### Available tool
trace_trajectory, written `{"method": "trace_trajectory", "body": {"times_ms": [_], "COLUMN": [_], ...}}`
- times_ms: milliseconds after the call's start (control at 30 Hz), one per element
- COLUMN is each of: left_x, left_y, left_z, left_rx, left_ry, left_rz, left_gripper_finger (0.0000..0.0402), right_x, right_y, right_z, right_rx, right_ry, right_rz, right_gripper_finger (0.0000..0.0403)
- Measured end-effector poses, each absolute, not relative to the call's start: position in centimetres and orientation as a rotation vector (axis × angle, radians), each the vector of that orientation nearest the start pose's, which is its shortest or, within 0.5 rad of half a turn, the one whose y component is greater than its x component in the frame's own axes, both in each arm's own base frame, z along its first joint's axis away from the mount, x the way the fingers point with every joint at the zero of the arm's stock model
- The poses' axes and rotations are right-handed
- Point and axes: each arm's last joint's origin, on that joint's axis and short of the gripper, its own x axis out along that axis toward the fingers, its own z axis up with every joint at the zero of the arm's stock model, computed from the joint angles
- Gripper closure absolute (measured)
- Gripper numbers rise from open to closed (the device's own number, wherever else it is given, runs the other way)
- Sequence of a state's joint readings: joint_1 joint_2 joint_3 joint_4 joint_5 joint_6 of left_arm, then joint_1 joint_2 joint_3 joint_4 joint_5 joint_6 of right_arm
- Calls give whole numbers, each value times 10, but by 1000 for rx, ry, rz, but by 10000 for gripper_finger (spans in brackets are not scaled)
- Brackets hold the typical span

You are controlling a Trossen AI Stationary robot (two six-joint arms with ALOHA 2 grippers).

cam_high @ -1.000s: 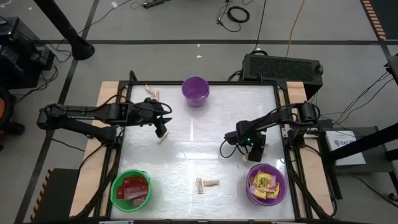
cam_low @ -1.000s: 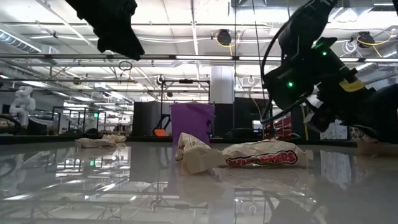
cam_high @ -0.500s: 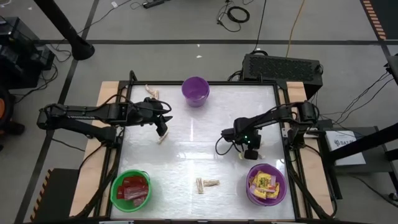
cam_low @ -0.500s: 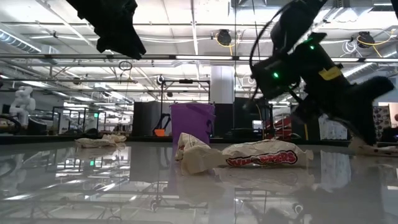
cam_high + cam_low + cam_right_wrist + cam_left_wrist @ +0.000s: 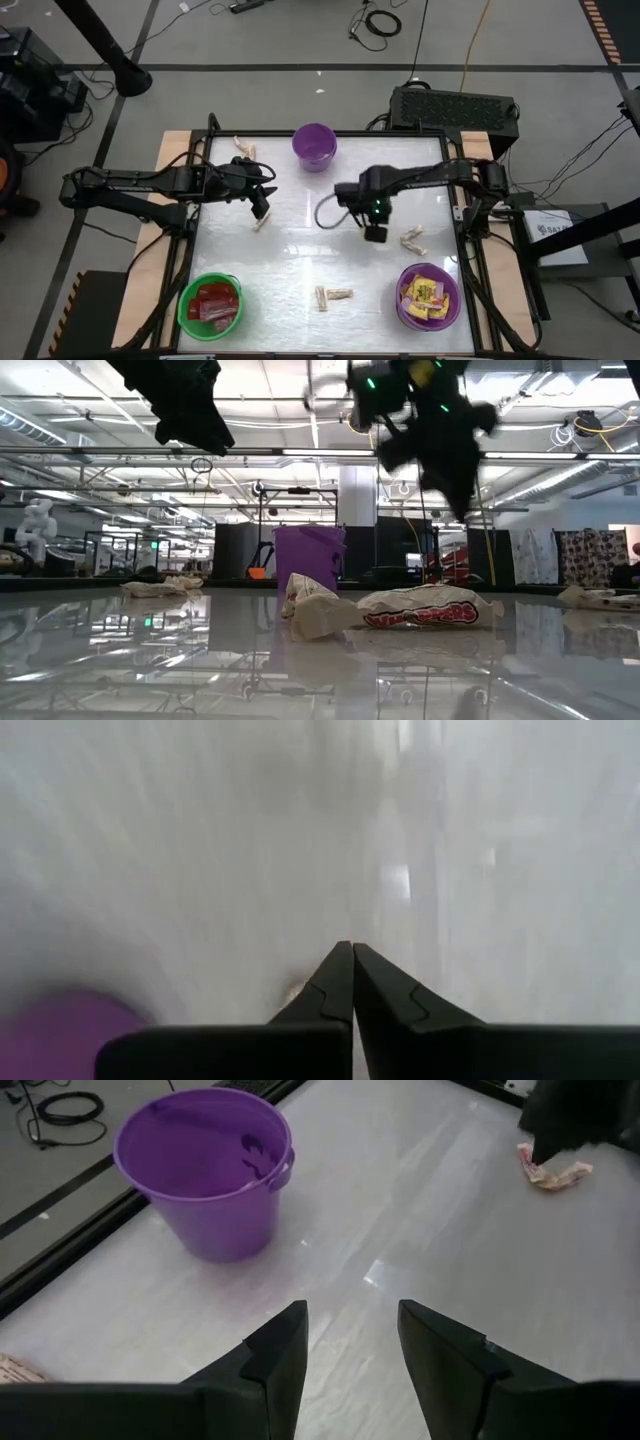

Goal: Sort candy by brand, put in halloween buckets
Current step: Put the white chocolate into the top purple bucket

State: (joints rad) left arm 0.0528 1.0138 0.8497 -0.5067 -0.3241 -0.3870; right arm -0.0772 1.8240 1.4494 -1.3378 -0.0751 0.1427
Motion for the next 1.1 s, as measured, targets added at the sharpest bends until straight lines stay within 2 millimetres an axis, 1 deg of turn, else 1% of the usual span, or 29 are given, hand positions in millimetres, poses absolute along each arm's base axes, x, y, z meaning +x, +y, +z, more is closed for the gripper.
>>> {"method": "trace_trajectory", "body": {"times_ms": [133, 233, 400, 500, 567, 700, 800, 867, 1000, 1100], "left_x": [206, 205, 205, 205, 205, 203, 202, 201, 201, 201], "left_y": [20, 20, 20, 20, 20, 19, 19, 19, 19, 19], "left_z": [288, 287, 287, 287, 286, 284, 282, 282, 281, 281], "left_rx": [-276, -276, -275, -274, -273, -275, -273, -272, -271, -261], "left_ry": [589, 593, 593, 600, 607, 640, 660, 665, 674, 673], "left_rz": [486, 486, 486, 487, 487, 474, 475, 473, 474, 476], "left_gripper_finger": [237, 237, 237, 237, 237, 237, 237, 237, 237, 237], "right_x": [342, 358, 384, 394, 398, 399, 394, 389, 375, 361], "right_y": [-38, -53, -84, -104, -116, -135, -145, -148, -147, -135], "right_z": [261, 287, 328, 343, 345, 343, 339, 336, 325, 321], "right_rx": [229, 221, 206, 214, 249, 334, 360, 399, 480, 516], "right_ry": [1498, 1306, 903, 692, 614, 567, 595, 644, 817, 972], "right_rz": [-113, -121, -171, -196, -166, -127, -153, -175, -189, -145], "right_gripper_finger": [402, 402, 402, 402, 402, 403, 403, 403, 402, 394]}}
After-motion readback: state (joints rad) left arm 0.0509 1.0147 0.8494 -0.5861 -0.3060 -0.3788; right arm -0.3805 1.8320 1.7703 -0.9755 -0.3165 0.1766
